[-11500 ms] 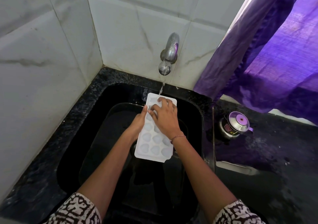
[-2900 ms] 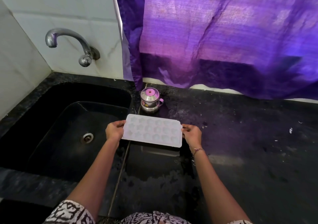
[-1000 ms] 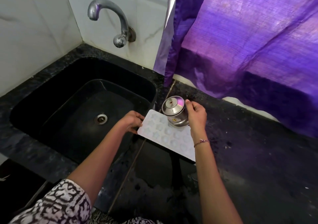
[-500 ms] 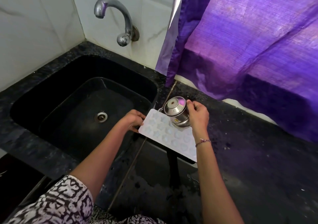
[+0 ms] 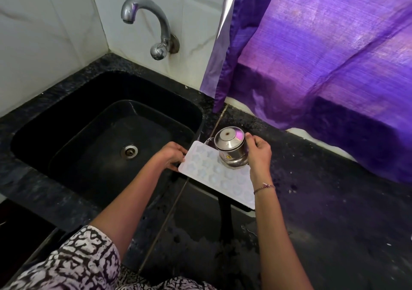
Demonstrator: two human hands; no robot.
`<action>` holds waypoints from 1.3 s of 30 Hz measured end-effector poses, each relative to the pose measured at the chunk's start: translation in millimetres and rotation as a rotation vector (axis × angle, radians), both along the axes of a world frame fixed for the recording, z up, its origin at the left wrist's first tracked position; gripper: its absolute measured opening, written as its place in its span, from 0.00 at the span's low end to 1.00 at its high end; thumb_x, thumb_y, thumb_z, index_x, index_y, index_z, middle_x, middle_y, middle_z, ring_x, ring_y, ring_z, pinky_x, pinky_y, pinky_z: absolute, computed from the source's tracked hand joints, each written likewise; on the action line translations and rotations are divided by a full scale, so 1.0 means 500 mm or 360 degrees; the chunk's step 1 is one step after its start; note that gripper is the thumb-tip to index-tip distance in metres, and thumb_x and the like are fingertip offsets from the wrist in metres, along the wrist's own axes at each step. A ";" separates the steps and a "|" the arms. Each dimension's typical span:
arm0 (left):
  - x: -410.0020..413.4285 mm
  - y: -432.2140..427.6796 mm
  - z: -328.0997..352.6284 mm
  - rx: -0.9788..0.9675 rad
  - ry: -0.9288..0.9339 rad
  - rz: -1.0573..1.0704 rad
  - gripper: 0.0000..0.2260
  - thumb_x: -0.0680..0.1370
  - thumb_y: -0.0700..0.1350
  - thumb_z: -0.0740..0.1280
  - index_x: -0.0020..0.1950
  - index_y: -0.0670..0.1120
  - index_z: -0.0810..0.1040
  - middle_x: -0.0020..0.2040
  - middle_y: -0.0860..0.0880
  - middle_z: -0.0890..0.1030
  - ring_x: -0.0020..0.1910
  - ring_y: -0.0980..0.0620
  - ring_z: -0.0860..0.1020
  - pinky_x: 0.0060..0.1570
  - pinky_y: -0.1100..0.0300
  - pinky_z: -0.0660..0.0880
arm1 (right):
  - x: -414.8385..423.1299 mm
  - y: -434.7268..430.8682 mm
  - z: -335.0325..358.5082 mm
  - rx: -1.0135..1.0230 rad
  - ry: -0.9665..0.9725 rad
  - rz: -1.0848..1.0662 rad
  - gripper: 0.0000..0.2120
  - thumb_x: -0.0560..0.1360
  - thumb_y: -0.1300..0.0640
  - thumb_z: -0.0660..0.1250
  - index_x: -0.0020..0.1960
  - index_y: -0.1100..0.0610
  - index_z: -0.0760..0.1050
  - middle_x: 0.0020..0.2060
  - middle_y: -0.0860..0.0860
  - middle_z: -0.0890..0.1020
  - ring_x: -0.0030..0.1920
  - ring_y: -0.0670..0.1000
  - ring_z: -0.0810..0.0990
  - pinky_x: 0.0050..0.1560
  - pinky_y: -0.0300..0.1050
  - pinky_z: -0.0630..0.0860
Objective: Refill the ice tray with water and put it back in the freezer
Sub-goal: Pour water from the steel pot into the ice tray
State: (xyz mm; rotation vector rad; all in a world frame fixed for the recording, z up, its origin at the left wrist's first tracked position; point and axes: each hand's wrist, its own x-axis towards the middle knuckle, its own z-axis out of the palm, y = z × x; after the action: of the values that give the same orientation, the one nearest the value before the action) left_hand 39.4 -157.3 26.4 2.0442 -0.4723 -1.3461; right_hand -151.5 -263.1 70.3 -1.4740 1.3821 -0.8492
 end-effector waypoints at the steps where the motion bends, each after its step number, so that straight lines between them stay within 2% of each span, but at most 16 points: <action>1: 0.000 0.001 0.001 0.0002 -0.0006 0.0000 0.14 0.76 0.28 0.62 0.58 0.39 0.77 0.52 0.41 0.77 0.51 0.46 0.76 0.31 0.55 0.76 | -0.005 0.001 0.001 0.0039 -0.0055 -0.0019 0.18 0.76 0.52 0.65 0.29 0.53 0.65 0.27 0.50 0.67 0.33 0.49 0.64 0.37 0.45 0.61; 5: 0.001 0.003 -0.003 -0.0009 -0.0031 0.0000 0.14 0.76 0.28 0.62 0.58 0.39 0.77 0.52 0.41 0.77 0.52 0.45 0.77 0.35 0.54 0.78 | -0.030 0.001 0.006 0.0055 -0.0160 -0.0053 0.19 0.77 0.55 0.65 0.29 0.54 0.65 0.25 0.49 0.66 0.30 0.46 0.63 0.35 0.43 0.60; 8: -0.004 0.001 -0.008 -0.0023 -0.0067 -0.0005 0.14 0.75 0.28 0.61 0.58 0.39 0.77 0.50 0.41 0.77 0.50 0.45 0.77 0.39 0.52 0.78 | -0.043 -0.004 0.003 -0.0010 -0.0082 -0.0053 0.19 0.76 0.53 0.65 0.28 0.53 0.64 0.25 0.48 0.66 0.32 0.47 0.63 0.37 0.44 0.61; 16: -0.005 -0.001 -0.008 -0.0021 -0.0086 0.0024 0.13 0.75 0.28 0.62 0.56 0.40 0.77 0.50 0.42 0.77 0.52 0.45 0.77 0.39 0.52 0.78 | -0.061 -0.005 0.002 0.0008 -0.0051 -0.0059 0.17 0.76 0.52 0.65 0.30 0.54 0.68 0.26 0.49 0.68 0.33 0.49 0.66 0.39 0.45 0.64; 19: -0.007 -0.002 -0.009 -0.0031 -0.0102 0.0017 0.12 0.75 0.28 0.62 0.54 0.40 0.78 0.49 0.42 0.77 0.52 0.45 0.77 0.39 0.52 0.78 | -0.063 -0.006 0.001 -0.0024 -0.0032 -0.0046 0.19 0.76 0.51 0.65 0.29 0.53 0.65 0.25 0.48 0.67 0.32 0.49 0.65 0.38 0.45 0.63; 26: -0.003 0.001 -0.016 -0.0032 -0.0046 0.0076 0.13 0.75 0.28 0.63 0.56 0.39 0.78 0.49 0.42 0.78 0.50 0.46 0.77 0.40 0.51 0.78 | -0.068 -0.003 0.000 -0.0081 0.0044 -0.0031 0.18 0.75 0.50 0.65 0.29 0.54 0.66 0.25 0.48 0.67 0.31 0.48 0.65 0.37 0.46 0.64; 30: 0.000 0.004 -0.013 -0.0048 0.0023 0.0098 0.13 0.74 0.28 0.63 0.55 0.38 0.78 0.43 0.44 0.78 0.49 0.46 0.78 0.34 0.54 0.77 | -0.068 -0.001 0.000 -0.0109 0.0074 -0.0022 0.17 0.75 0.50 0.65 0.30 0.54 0.68 0.25 0.48 0.68 0.31 0.47 0.66 0.37 0.45 0.64; 32: -0.002 0.004 -0.012 -0.0063 0.0051 0.0121 0.13 0.74 0.28 0.62 0.53 0.39 0.78 0.43 0.44 0.78 0.46 0.47 0.78 0.33 0.55 0.77 | -0.068 0.001 0.001 -0.0114 0.0079 -0.0022 0.16 0.75 0.50 0.65 0.31 0.55 0.70 0.26 0.49 0.69 0.31 0.47 0.66 0.36 0.45 0.64; 36: -0.020 0.002 -0.025 -0.0081 0.0071 0.0282 0.06 0.74 0.32 0.63 0.47 0.39 0.79 0.34 0.46 0.75 0.33 0.51 0.74 0.30 0.59 0.74 | -0.068 0.002 0.001 -0.0113 0.0098 -0.0025 0.16 0.76 0.50 0.65 0.31 0.55 0.69 0.25 0.49 0.68 0.31 0.46 0.65 0.36 0.45 0.63; 39: -0.026 0.004 -0.043 -0.0155 0.0056 0.0390 0.04 0.75 0.39 0.69 0.48 0.39 0.80 0.35 0.45 0.78 0.33 0.51 0.78 0.30 0.60 0.75 | -0.068 0.001 -0.002 -0.0124 0.0125 -0.0027 0.18 0.75 0.50 0.65 0.30 0.54 0.66 0.25 0.48 0.67 0.30 0.47 0.64 0.36 0.45 0.62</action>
State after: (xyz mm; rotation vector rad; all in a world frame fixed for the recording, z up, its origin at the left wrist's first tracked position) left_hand 26.6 -155.2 5.1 1.9250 -0.2567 -1.1868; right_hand -185.4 -262.7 69.6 -1.5719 1.4349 -0.8724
